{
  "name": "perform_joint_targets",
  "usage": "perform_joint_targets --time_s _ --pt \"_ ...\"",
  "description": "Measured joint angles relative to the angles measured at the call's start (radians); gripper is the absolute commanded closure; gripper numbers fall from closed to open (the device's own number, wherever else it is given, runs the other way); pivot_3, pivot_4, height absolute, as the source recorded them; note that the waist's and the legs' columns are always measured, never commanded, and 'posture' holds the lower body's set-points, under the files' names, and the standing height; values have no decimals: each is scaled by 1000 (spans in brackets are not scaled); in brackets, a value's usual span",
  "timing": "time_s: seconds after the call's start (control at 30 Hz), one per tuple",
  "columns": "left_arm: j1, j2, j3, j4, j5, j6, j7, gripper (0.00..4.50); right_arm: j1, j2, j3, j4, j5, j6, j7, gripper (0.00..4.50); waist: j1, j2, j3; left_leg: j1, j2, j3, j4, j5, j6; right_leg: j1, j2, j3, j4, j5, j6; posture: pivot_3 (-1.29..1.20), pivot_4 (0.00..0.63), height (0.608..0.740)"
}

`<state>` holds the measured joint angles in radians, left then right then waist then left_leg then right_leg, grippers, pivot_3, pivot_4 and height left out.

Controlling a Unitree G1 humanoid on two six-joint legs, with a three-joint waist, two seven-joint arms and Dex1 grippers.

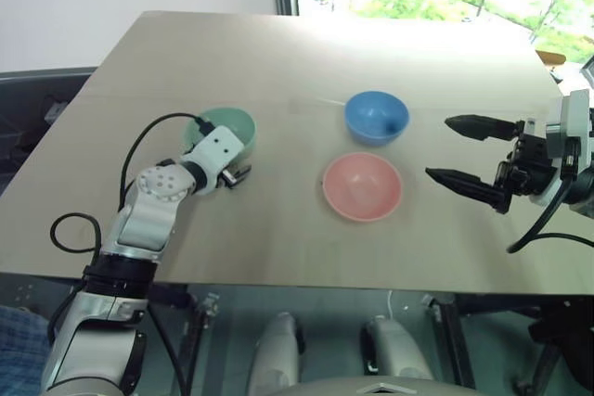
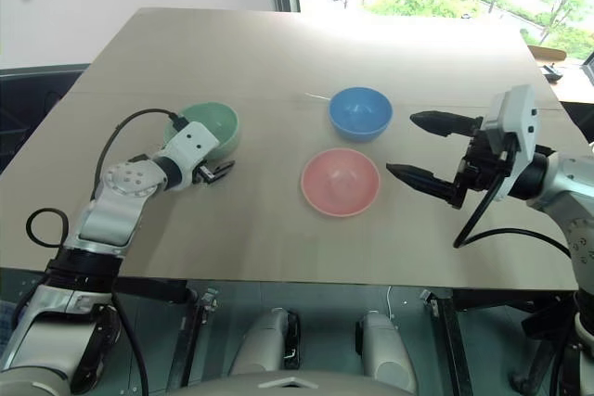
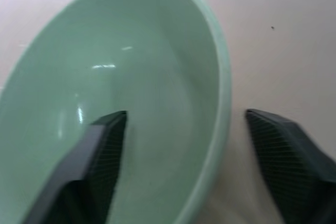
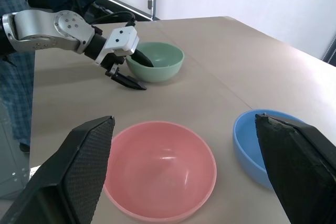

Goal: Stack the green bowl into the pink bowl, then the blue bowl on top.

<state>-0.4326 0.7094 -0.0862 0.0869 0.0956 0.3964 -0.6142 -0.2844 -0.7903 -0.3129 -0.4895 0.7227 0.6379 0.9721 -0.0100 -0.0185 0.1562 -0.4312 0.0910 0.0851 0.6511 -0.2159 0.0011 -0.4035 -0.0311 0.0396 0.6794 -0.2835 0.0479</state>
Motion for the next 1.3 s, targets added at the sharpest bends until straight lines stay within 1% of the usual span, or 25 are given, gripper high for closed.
perform_joint_targets --time_s 0.03,0.1,0.13,0.2,0.4,0.5,0.6,0.67,0.77,0.83,0.9,1.07,1.3 --pt "2 0 0 0 0 3 -1 2950 1 0 1 0 0 -2 0 0 0 0 0 0 0 0 0 0 0 0 0 0 0 0 0 0 150 740" --pt "5 0 0 0 0 7 -2 3644 2 0 2 0 0 -9 -2 0 0 0 0 0 0 0 0 0 0 0 0 0 0 0 0 0 150 740" --pt "2 1 3 -8 2 1 1 4085 4 0 3 1 -3 -12 -3 0 1 0 0 0 0 0 0 0 0 0 0 0 0 0 0 0 150 740" --pt "-6 9 8 -13 2 -2 0 4445 5 0 5 2 -7 -14 -4 0 1 0 0 0 0 0 0 0 0 0 0 0 0 0 0 0 150 740" --pt "-31 7 -3 14 2 -34 -13 4481 14 -1 6 12 -8 -19 -8 0 5 0 0 0 0 0 0 0 0 0 0 0 0 0 0 0 150 740" --pt "-51 5 -48 8 -2 -127 -86 4481 12 -2 21 25 -9 -24 -9 0 11 0 0 -1 0 0 1 0 0 0 0 0 0 0 0 0 150 740" --pt "-79 -32 -92 -22 -11 -211 -139 4481 11 -4 26 38 -11 -31 -5 0 19 0 0 -1 0 0 1 0 0 0 0 0 0 0 0 0 150 740" --pt "-130 -38 -137 -82 -13 -300 -204 4481 7 -10 32 40 -13 -39 1 0 23 0 0 -1 0 0 1 0 0 0 0 0 0 0 0 0 150 740" --pt "-167 -42 -168 -121 -13 -351 -250 4481 4 -11 34 45 -15 -43 2 0 23 0 0 -1 0 0 1 0 0 0 0 0 0 0 0 0 150 740" --pt "-225 -52 -196 -126 -12 -397 -294 4481 2 -12 38 53 -17 -53 2 0 23 0 0 0 0 0 1 0 0 0 0 0 0 0 0 0 150 740" --pt "-250 -52 -206 -125 -13 -447 -337 4481 3 -12 39 54 -19 -55 1 0 21 0 0 0 0 1 1 0 0 0 1 1 0 0 0 0 150 740" --pt "-294 -58 -291 -127 -9 -590 -459 4481 3 -12 43 54 -26 -59 0 0 23 0 0 -1 0 1 1 0 0 0 0 1 0 0 0 0 150 740" --pt "-298 -84 -321 -194 -92 -646 -577 4481 13 -16 43 54 -31 -60 -6 0 23 0 0 0 0 0 1 0 0 0 1 1 0 0 0 0 150 740"
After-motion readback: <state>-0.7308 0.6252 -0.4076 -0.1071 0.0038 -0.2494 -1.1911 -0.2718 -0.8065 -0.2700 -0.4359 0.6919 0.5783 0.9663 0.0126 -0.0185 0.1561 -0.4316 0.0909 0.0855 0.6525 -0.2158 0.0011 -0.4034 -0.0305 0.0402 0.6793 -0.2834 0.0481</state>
